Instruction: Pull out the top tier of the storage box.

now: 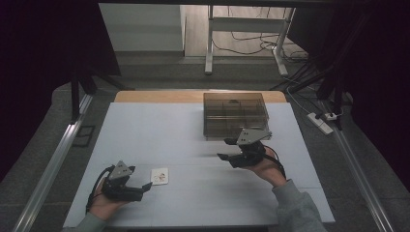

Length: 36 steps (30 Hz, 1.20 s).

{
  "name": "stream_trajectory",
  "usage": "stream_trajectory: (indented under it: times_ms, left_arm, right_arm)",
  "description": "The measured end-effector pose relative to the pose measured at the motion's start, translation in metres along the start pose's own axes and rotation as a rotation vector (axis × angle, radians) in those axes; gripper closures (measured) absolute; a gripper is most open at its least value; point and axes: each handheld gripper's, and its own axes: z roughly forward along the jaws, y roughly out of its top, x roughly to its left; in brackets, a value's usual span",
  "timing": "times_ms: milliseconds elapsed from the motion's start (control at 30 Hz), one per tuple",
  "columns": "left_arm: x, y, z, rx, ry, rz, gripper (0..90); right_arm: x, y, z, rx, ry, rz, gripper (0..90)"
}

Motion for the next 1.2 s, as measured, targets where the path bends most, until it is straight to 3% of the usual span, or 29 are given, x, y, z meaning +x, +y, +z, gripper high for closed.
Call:
stream_trajectory:
  times_ms: [1200]
  left_arm:
    - [0.000,0.002,0.003,0.010,-0.010,0.010,10.5]
  right_arm:
    - [0.026,0.006,0.042,0.060,0.099,-0.046,36.8]
